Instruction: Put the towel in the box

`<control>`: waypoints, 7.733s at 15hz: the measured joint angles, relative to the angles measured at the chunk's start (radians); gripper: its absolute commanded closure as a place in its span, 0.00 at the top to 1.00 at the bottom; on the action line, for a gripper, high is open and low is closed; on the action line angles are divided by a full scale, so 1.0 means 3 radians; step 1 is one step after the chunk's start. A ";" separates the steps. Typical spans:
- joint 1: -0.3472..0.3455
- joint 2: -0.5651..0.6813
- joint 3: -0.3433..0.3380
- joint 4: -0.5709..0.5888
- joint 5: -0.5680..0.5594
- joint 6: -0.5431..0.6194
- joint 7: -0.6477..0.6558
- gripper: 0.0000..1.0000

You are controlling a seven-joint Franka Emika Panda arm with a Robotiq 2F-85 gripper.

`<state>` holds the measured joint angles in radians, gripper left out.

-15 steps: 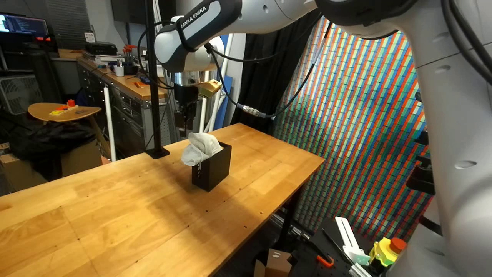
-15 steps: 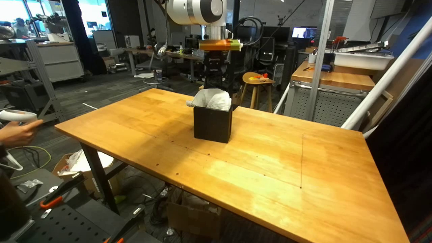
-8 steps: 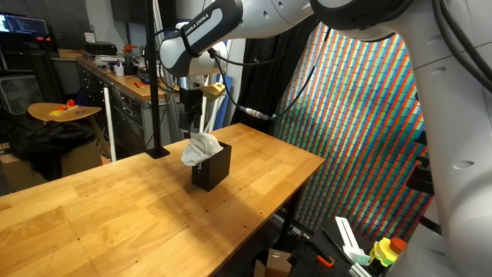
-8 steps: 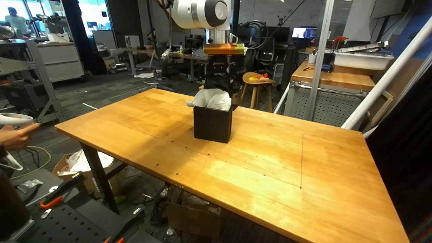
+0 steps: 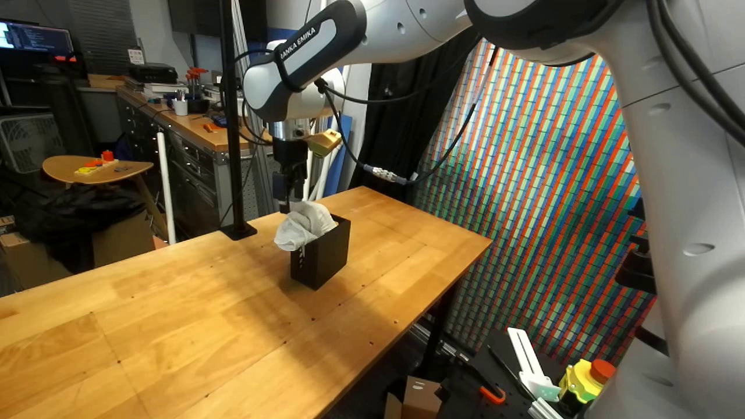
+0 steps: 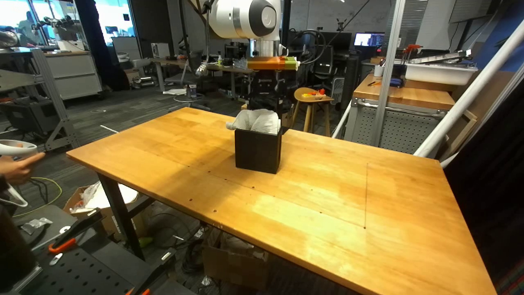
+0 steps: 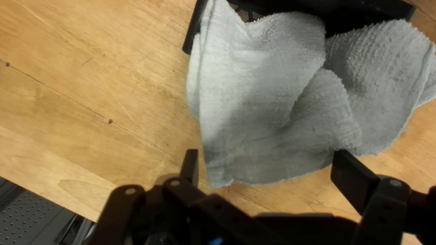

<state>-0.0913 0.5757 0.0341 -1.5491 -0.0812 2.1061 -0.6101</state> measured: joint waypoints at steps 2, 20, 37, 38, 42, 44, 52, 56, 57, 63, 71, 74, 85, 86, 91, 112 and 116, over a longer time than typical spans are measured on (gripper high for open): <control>0.0000 0.0005 0.0000 -0.0005 0.0000 -0.0001 0.0000 1.00; 0.0000 0.0107 0.0002 -0.0013 0.0000 -0.0026 0.0000 0.86; -0.0002 0.0105 0.0008 -0.0009 0.0000 -0.0059 0.0000 0.03; -0.0005 0.0087 0.0008 -0.0009 0.0000 -0.0058 0.0000 0.03; -0.0047 -0.0009 0.0005 -0.0017 0.0000 -0.0056 0.0000 0.03; -0.0088 -0.0058 0.0003 -0.0032 0.0001 -0.0056 0.0003 0.03; -0.0252 -0.0325 -0.0004 -0.0377 0.0116 0.0011 0.0072 0.03; -0.0237 -0.0547 0.0020 -0.0751 0.0199 0.0129 0.0111 0.03; -0.0223 -0.0604 0.0029 -0.0850 0.0211 0.0169 0.0125 0.03; -0.0182 -0.0805 0.0043 -0.1257 0.0251 0.0366 0.0182 0.03; -0.0183 -0.0816 0.0031 -0.1385 0.0255 0.0464 0.0218 0.03; -0.0183 -0.0795 0.0031 -0.1409 0.0256 0.0464 0.0218 0.03; -0.0167 -0.0565 0.0044 -0.1419 0.0256 0.0426 0.0218 0.03; -0.0166 -0.0566 0.0045 -0.1418 0.0256 0.0411 0.0218 0.03; -0.0166 -0.0593 0.0052 -0.1447 0.0256 0.0383 0.0218 0.03; -0.0150 -0.1475 0.0096 -0.2088 0.0372 0.0477 0.0420 0.83; -0.0107 -0.1726 0.0062 -0.2211 0.0371 0.0477 0.0485 0.53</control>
<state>-0.1235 0.0578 0.0527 -2.2125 0.0300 2.2491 -0.4646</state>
